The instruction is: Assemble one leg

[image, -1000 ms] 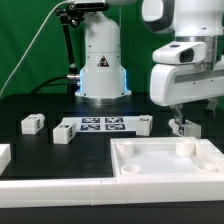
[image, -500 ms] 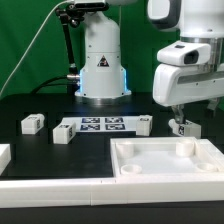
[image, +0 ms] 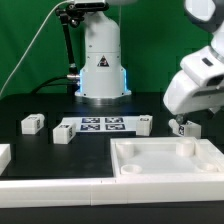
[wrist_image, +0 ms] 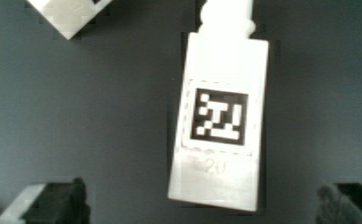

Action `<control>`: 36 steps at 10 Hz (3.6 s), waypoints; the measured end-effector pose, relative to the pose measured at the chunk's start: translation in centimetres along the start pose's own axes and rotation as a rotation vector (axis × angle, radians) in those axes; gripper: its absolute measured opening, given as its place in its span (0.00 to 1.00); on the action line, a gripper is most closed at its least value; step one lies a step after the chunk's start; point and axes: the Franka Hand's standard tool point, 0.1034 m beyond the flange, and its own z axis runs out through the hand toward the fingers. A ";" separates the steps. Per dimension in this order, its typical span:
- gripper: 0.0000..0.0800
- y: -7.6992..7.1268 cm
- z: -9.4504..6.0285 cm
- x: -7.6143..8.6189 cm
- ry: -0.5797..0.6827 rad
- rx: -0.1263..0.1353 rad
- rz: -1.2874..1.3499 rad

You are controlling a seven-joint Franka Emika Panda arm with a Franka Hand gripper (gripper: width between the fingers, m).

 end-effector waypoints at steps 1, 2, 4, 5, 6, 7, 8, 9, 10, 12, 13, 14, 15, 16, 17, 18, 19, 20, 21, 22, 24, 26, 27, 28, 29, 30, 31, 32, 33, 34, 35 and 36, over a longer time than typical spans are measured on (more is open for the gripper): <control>0.81 -0.1 0.3 -0.3 -0.102 0.000 -0.003; 0.81 -0.1 0.6 -0.3 -0.193 0.002 -0.006; 0.81 0.0 1.4 0.1 -0.310 0.010 -0.006; 0.81 0.0 1.8 0.3 -0.312 0.013 -0.005; 0.81 0.1 2.1 0.3 -0.313 0.014 -0.003; 0.81 0.1 2.4 0.4 -0.312 0.015 -0.003; 0.81 0.0 2.7 0.4 -0.309 0.015 -0.005; 0.81 0.0 3.0 0.5 -0.304 0.016 -0.006; 0.81 -0.1 3.4 0.4 -0.305 0.016 -0.006; 0.81 -0.4 3.5 0.4 -0.303 0.013 -0.007; 0.65 -0.3 3.4 0.4 -0.301 0.013 -0.006; 0.48 -0.3 3.4 0.4 -0.302 0.013 -0.007; 0.48 -0.3 3.4 0.4 -0.302 0.013 -0.007; 0.36 -0.3 3.4 0.4 -0.302 0.013 -0.007; 0.36 -0.3 3.4 0.4 -0.302 0.013 -0.007; 0.36 -0.3 3.4 0.4 -0.302 0.013 -0.007; 0.36 -0.3 3.4 0.4 -0.302 0.013 -0.007; 0.36 -0.3 3.4 0.4 -0.302 0.013 -0.007; 0.36 -0.3 3.4 0.4 -0.303 0.014 -0.007; 0.36 0.1 2.4 -0.3 -0.320 0.015 -0.001; 0.36 1.5 -2.0 -2.7 -0.361 0.014 0.015; 0.36 3.3 -4.8 -3.9 -0.330 0.028 0.036; 0.36 4.2 -6.1 -4.7 -0.307 0.032 0.052; 0.36 4.2 -5.8 -4.2 -0.255 0.030 0.053; 0.36 4.2 -5.8 -3.2 -0.165 0.025 0.052; 0.36 4.3 -6.0 -3.2 -0.094 0.019 0.057; 0.36 4.4 -6.2 -2.8 0.012 0.013 0.061; 0.36 4.9 -6.1 -2.4 0.113 0.006 0.048; 0.36 6.5 -5.3 -2.0 0.166 0.004 0.031; 0.36 7.6 -5.9 -1.5 0.242 0.001 0.053; 0.36 8.5 -7.3 -2.4 0.297 -0.006 0.084; 0.37 9.2 -8.6 -2.8 0.327 -0.011 0.115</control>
Offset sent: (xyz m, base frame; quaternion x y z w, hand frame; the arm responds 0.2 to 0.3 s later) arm 0.0001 -0.0042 -0.0090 0.0027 -0.1593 0.0102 0.9872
